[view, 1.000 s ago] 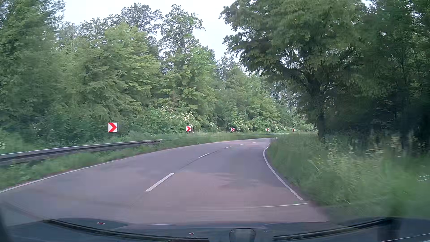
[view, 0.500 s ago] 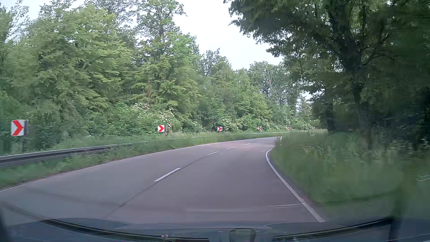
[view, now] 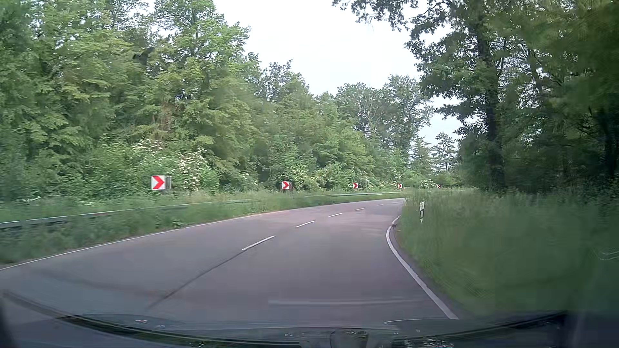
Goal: Follow the waypoints while adhering to traffic rules and regulations
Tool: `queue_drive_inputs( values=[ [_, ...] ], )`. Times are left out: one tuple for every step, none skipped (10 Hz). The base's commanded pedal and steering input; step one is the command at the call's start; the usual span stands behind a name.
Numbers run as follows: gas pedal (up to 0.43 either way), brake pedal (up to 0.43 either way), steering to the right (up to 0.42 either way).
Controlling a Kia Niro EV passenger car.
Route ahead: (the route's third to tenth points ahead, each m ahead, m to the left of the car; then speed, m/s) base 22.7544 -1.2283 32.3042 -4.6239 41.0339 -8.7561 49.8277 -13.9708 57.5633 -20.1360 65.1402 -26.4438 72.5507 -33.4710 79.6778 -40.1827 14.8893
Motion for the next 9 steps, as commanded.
queue_drive_inputs(
  values=[
    [0.087,0.000,0.054],
    [0.087,0.000,0.056],
    [0.087,0.000,0.057],
    [0.087,0.000,0.058],
    [0.087,0.000,0.057],
    [0.087,0.000,0.058],
    [0.087,0.000,0.060],
    [0.087,0.000,0.062],
    [0.087,0.000,0.064]
  ],
)
